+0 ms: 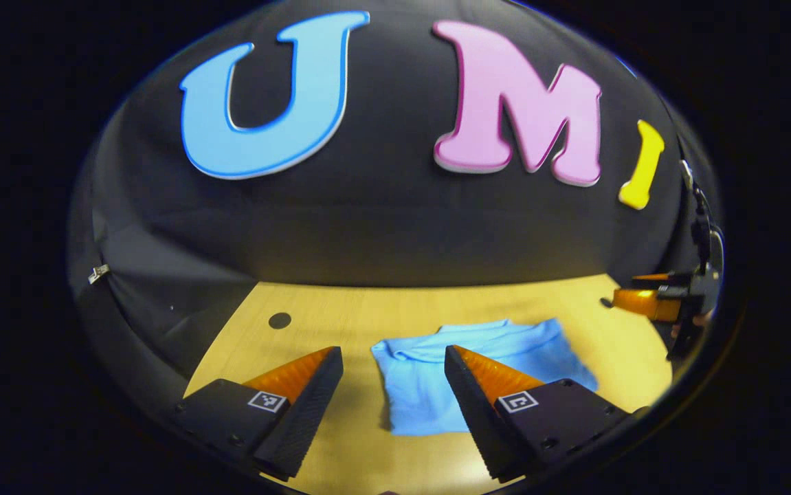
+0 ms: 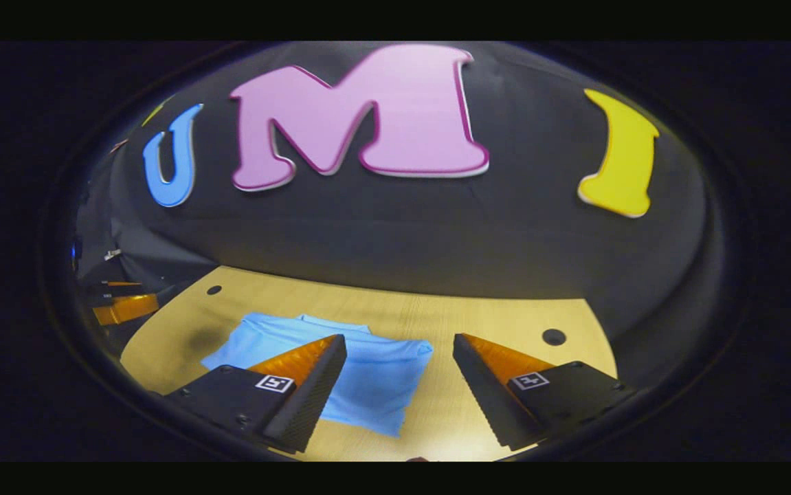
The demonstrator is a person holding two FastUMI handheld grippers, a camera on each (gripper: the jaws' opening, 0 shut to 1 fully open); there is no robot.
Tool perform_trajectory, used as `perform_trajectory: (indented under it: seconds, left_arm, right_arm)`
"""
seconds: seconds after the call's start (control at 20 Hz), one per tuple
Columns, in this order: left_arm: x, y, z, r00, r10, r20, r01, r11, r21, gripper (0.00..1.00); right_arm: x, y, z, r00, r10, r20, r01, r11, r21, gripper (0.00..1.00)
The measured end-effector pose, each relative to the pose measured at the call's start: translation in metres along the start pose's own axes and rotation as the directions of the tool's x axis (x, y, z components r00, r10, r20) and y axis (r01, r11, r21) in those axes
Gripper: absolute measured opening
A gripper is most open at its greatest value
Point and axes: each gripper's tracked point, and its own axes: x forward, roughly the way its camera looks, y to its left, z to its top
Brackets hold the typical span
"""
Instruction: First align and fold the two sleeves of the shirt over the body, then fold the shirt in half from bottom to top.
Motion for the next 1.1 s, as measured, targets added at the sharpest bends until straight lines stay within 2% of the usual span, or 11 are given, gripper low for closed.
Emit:
perform_trajectory:
  seconds: [0.1, 0.25, 0.35, 0.45, 0.6, 0.7, 0.8, 0.9, 1.1]
  left_arm:
    - [-0.053, -0.016, 0.006, 0.998, -0.043, 0.053, 0.043, 0.999, 0.000, 0.96]
    - [-0.140, -0.030, 0.007, 0.983, -0.117, 0.143, 0.104, 0.990, 0.094, 0.96]
    - [-0.196, -0.027, 0.004, 0.971, -0.138, 0.194, 0.113, 0.985, 0.133, 0.95]
    - [-0.244, -0.019, -0.002, 0.962, -0.139, 0.235, 0.115, 0.987, 0.112, 0.95]
    - [-0.301, 0.000, -0.010, 0.952, -0.097, 0.290, 0.074, 0.993, 0.089, 0.95]
    - [-0.329, 0.004, -0.014, 0.947, -0.083, 0.310, 0.070, 0.996, 0.052, 0.95]
    - [-0.350, 0.009, -0.017, 0.942, -0.072, 0.327, 0.072, 0.997, 0.014, 0.95]
    - [-0.360, 0.020, -0.015, 0.937, -0.048, 0.346, 0.051, 0.999, 0.001, 0.96]
    - [-0.374, 0.025, -0.009, 0.932, -0.025, 0.361, 0.027, 1.000, 0.001, 0.96]
  right_arm:
    - [-0.061, 0.023, 0.019, 0.996, -0.030, 0.078, 0.029, 0.999, 0.017, 0.98]
    - [-0.156, 0.061, 0.032, 0.981, -0.061, 0.186, 0.055, 0.998, 0.038, 0.98]
    - [-0.215, 0.078, 0.029, 0.964, -0.092, 0.249, 0.085, 0.996, 0.037, 0.98]
    - [-0.262, 0.096, 0.021, 0.951, -0.116, 0.286, 0.111, 0.993, 0.036, 0.98]
    - [-0.328, 0.117, 0.002, 0.937, -0.157, 0.313, 0.150, 0.988, 0.047, 0.97]
    - [-0.360, 0.129, -0.006, 0.925, -0.168, 0.340, 0.169, 0.985, 0.025, 0.97]
    - [-0.380, 0.147, -0.008, 0.922, -0.141, 0.362, 0.156, 0.988, -0.012, 0.97]
    - [-0.391, 0.156, -0.002, 0.918, -0.110, 0.382, 0.140, 0.989, -0.052, 0.97]
    - [-0.398, 0.160, 0.019, 0.903, -0.093, 0.419, 0.126, 0.991, -0.051, 0.97]
